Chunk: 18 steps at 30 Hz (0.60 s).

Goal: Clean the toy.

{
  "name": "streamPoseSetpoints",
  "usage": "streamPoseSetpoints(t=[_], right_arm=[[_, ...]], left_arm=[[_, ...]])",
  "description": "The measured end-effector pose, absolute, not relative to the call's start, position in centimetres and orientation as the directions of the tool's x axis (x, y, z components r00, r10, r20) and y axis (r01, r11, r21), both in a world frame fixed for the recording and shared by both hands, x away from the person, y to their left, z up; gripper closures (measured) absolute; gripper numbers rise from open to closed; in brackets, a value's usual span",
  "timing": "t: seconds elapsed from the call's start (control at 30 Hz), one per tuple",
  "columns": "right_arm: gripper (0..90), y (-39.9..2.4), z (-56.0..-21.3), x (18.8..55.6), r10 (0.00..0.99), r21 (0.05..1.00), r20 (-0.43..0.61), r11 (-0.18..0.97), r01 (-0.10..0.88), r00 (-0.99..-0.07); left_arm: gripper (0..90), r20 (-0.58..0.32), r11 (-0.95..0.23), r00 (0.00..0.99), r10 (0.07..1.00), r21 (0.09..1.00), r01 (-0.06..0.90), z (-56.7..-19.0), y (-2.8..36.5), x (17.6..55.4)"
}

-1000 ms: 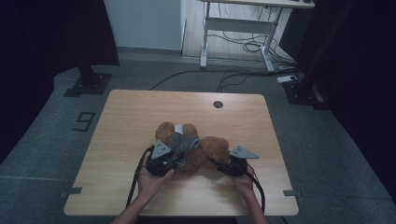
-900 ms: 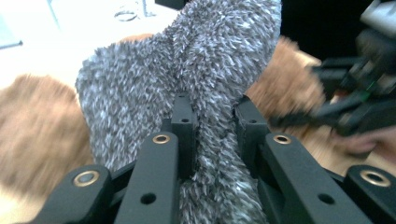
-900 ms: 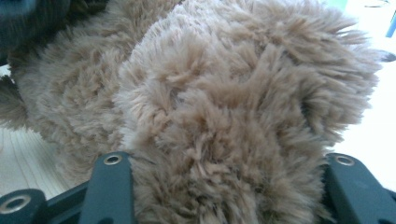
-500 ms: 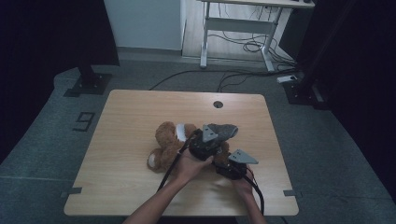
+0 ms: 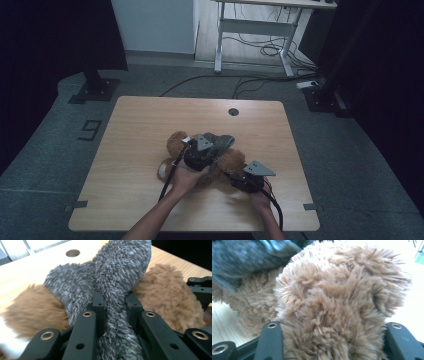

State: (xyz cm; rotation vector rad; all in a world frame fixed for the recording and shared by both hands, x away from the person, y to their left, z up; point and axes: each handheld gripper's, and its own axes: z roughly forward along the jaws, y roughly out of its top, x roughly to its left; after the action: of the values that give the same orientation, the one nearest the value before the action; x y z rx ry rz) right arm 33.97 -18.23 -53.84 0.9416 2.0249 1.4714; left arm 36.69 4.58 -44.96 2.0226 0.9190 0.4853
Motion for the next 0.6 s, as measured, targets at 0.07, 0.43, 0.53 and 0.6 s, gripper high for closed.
streamPoseSetpoints(t=[0.07, 0.43, 0.53, 0.6], right_arm=[[43.4, -18.3, -53.9, 34.0, 0.753, 0.947, 0.033, 0.187, 0.262, -0.657], [43.4, -18.3, -53.9, 34.0, 0.746, 0.947, 0.016, 0.202, 0.249, -0.666], [43.4, -18.4, -53.9, 34.0, 0.745, 0.947, 0.016, 0.202, 0.248, -0.667], [43.4, -18.4, -53.9, 34.0, 0.744, 0.948, 0.015, 0.202, 0.247, -0.668]], left_arm=[[74.3, 0.021, -0.368, 0.637, 0.770, 0.831, 0.417, -44.4, 5.7, 36.5], [74.1, -0.077, -0.235, 0.490, 0.868, 0.806, 0.543, -45.9, 13.8, 39.0], [73.9, -0.072, -0.234, 0.460, 0.885, 0.785, 0.574, -46.6, 15.1, 39.8], [73.8, -0.061, -0.240, 0.439, 0.896, 0.765, 0.598, -47.1, 15.8, 40.1]])
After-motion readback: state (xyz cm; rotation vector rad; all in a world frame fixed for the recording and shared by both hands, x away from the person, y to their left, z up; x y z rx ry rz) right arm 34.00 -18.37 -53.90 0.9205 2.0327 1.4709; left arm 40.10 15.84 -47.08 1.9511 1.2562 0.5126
